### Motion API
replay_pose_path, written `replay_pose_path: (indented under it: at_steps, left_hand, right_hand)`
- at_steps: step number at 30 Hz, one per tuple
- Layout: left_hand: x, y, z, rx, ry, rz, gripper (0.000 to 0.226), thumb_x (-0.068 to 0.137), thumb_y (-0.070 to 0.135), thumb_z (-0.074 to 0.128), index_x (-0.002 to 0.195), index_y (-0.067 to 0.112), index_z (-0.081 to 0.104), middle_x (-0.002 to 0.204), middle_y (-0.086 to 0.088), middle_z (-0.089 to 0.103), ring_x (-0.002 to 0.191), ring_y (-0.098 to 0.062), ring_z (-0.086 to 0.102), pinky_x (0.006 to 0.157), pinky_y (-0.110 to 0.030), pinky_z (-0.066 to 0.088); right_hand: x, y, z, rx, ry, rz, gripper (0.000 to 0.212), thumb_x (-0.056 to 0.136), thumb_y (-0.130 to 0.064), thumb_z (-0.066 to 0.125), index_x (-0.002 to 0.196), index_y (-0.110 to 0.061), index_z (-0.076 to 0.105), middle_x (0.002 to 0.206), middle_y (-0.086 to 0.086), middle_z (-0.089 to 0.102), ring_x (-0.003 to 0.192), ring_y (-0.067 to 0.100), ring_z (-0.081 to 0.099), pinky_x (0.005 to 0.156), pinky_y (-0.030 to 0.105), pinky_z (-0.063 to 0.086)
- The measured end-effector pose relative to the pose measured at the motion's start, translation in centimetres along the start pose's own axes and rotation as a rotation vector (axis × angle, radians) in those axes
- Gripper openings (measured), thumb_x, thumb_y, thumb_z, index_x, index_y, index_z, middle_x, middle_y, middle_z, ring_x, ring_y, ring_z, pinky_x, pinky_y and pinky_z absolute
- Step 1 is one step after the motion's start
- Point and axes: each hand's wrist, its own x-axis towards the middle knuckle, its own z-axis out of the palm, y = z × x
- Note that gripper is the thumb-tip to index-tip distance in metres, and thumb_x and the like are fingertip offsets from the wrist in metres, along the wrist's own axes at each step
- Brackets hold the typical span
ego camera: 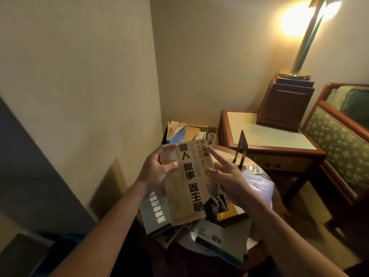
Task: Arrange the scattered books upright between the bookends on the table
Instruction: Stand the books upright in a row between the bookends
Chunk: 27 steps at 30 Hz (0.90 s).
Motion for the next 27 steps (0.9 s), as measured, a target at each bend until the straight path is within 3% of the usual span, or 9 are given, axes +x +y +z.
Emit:
replay_pose_path:
  at_steps: [2, 6, 8, 11, 13, 17, 20, 25, 27]
  left_hand:
    - [-0.4, -0.3, -1.6, 0.106, -0.02, 0.05, 0.048, 0.086, 0.01, 0.076, 0.121, 0.041, 0.066, 0.125, -0.005, 0.065, 0.103, -0.023, 0.072, 0.075, -0.044, 0.063]
    - [-1.0, -1.2, -3.5, 0.549, 0.15, 0.264, 0.07, 0.085, 0.016, 0.078, 0.129, 0.063, 0.051, 0.104, 0.0, 0.057, 0.092, -0.01, 0.061, 0.072, -0.02, 0.06]
    - [-1.3, -1.7, -4.0, 0.602, 0.216, 0.346, 0.074, 0.086, 0.014, 0.078, 0.138, 0.054, 0.044, 0.101, 0.002, 0.057, 0.09, -0.008, 0.062, 0.069, -0.013, 0.057]
    - [-1.8, -2.7, -4.7, 0.644, 0.281, 0.439, 0.066, 0.086, 0.012, 0.077, 0.141, 0.04, 0.051, 0.105, 0.002, 0.062, 0.088, -0.009, 0.065, 0.067, -0.017, 0.059]
    - [-2.1, -3.2, -4.6, 0.673, 0.316, 0.498, 0.053, 0.089, 0.015, 0.074, 0.137, 0.033, 0.059, 0.107, 0.003, 0.065, 0.087, -0.01, 0.066, 0.066, -0.02, 0.06]
    - [-2.4, -2.4, -2.7, 0.67, 0.288, 0.584, 0.031, 0.099, 0.023, 0.063, 0.13, 0.019, 0.066, 0.11, 0.009, 0.066, 0.094, -0.003, 0.067, 0.071, -0.011, 0.055]
    - [-2.7, -1.7, -1.4, 0.643, 0.307, 0.566, 0.033, 0.102, 0.033, 0.053, 0.127, 0.018, 0.069, 0.112, 0.016, 0.066, 0.099, 0.003, 0.066, 0.079, -0.015, 0.057]
    - [-3.9, -0.7, -0.1, 0.205, 0.23, 0.229, 0.039, 0.101, 0.032, 0.042, 0.13, 0.026, 0.067, 0.118, 0.021, 0.068, 0.111, 0.005, 0.063, 0.083, -0.012, 0.052]
    - [-4.2, -0.4, 0.3, 0.123, 0.196, 0.162, 0.038, 0.104, 0.026, 0.041, 0.134, 0.024, 0.065, 0.122, 0.02, 0.067, 0.117, 0.006, 0.06, 0.086, -0.01, 0.049]
  right_hand:
    - [0.9, 0.5, 1.5, -0.166, 0.005, -0.015, 0.068, 0.1, -0.004, 0.053, 0.146, -0.053, 0.039, 0.122, 0.007, 0.069, 0.11, 0.023, 0.069, 0.082, 0.049, 0.061]
    - [3.4, 1.2, 4.5, -0.376, 0.036, -0.089, 0.07, 0.102, -0.009, 0.053, 0.145, -0.059, 0.031, 0.134, 0.002, 0.062, 0.111, 0.016, 0.066, 0.082, 0.038, 0.062]
    - [4.3, 1.1, 5.7, -0.448, 0.054, -0.173, 0.073, 0.101, -0.005, 0.051, 0.146, -0.059, 0.031, 0.141, 0.005, 0.056, 0.12, 0.021, 0.062, 0.085, 0.039, 0.061]
    - [5.6, 1.7, 6.4, -0.651, 0.058, -0.317, 0.086, 0.098, -0.001, 0.051, 0.149, -0.062, 0.018, 0.139, 0.008, 0.05, 0.121, 0.025, 0.058, 0.087, 0.048, 0.06]
    - [6.0, 2.1, 6.5, -0.746, 0.085, -0.341, 0.093, 0.096, 0.0, 0.056, 0.152, -0.059, 0.012, 0.137, 0.009, 0.053, 0.115, 0.023, 0.06, 0.085, 0.049, 0.059]
    - [5.9, 2.0, 6.8, -0.708, 0.163, -0.311, 0.088, 0.093, -0.012, 0.069, 0.157, -0.043, 0.018, 0.138, 0.005, 0.059, 0.114, 0.014, 0.06, 0.093, 0.042, 0.056]
    - [5.2, 1.9, 7.2, -0.623, 0.207, -0.294, 0.074, 0.096, -0.027, 0.066, 0.157, -0.04, 0.025, 0.151, 0.0, 0.049, 0.13, 0.012, 0.05, 0.105, 0.038, 0.048]
    - [3.8, 1.4, 7.8, -0.466, 0.252, -0.196, 0.062, 0.098, -0.034, 0.063, 0.152, -0.045, 0.034, 0.147, -0.002, 0.053, 0.123, 0.016, 0.058, 0.097, 0.039, 0.056]
    - [3.3, 1.2, 7.8, -0.463, 0.252, -0.207, 0.059, 0.099, -0.035, 0.062, 0.151, -0.045, 0.037, 0.146, -0.008, 0.051, 0.122, 0.013, 0.058, 0.092, 0.031, 0.057]
